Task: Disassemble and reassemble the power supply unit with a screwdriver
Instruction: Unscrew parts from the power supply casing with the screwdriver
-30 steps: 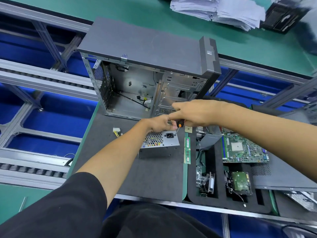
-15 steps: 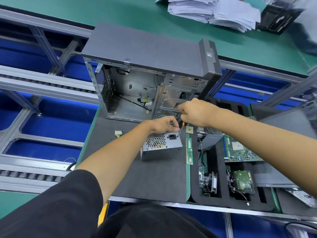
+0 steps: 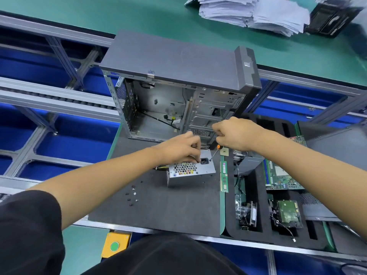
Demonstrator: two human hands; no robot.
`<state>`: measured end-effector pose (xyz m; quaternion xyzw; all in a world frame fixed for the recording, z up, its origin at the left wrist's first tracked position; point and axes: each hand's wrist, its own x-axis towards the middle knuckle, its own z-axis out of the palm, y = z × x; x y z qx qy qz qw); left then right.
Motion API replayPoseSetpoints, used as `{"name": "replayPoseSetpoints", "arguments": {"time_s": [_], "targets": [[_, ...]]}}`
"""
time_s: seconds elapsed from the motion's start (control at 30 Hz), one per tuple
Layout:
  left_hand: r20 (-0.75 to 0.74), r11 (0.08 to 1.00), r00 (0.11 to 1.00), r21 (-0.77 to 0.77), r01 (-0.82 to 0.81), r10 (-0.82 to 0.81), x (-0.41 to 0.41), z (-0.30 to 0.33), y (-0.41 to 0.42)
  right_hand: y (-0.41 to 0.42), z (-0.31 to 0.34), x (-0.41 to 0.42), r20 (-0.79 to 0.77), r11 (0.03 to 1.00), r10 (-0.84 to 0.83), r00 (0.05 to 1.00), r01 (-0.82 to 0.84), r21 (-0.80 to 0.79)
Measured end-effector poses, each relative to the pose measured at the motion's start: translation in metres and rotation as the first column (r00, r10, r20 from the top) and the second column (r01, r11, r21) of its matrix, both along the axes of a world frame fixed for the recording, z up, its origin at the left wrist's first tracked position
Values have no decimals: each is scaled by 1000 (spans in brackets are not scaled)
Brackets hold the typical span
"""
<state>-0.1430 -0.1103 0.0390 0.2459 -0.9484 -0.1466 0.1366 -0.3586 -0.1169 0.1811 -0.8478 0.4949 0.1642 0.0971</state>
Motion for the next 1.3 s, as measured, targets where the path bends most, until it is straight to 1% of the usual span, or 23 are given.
{"name": "replayPoseSetpoints", "arguments": {"time_s": [0.27,0.43,0.6,0.7,0.83,0.9,0.97,1.03,1.1,1.13,1.2,1.23,1.3], "targets": [[173,990,979,-61,124,-112,-11,10,-1,-1,-1,-5,23,1000,-10,1000,10,17],[264,984,955,-78,158,-132,-19,13,2,0,1,-7,22,1000,7,1000,-7,12],[233,987,968,-114,118,-89,-19,15,7,1,6,-10,15,999,42,999,-41,-25],[207,989,976,-113,99,-74,-19,15,9,-1,13,-10,72,997,49,996,-45,-59],[149,994,988,-95,51,-36,-15,11,13,1,13,-8,101,997,67,993,-64,-35],[119,998,993,-69,0,8,-14,8,15,2,10,-7,113,998,62,992,-59,-26],[73,994,992,31,-102,100,-12,8,15,2,9,-8,130,998,59,990,-56,-22],[42,964,976,158,-216,212,-6,11,11,2,8,-8,145,998,58,988,-55,-28],[-48,922,938,207,-327,344,3,11,8,2,6,-7,154,997,72,986,-66,-42],[-104,894,904,230,-385,416,9,8,8,2,6,-7,164,996,80,983,-72,-55],[-181,820,822,332,-466,540,19,0,10,1,4,-7,189,994,92,978,-78,-79],[-187,777,787,398,-487,588,24,-6,13,1,4,-7,197,993,98,976,-82,-89],[-146,680,731,520,-517,667,28,-18,21,0,4,-6,211,992,97,973,-76,-105]]}}
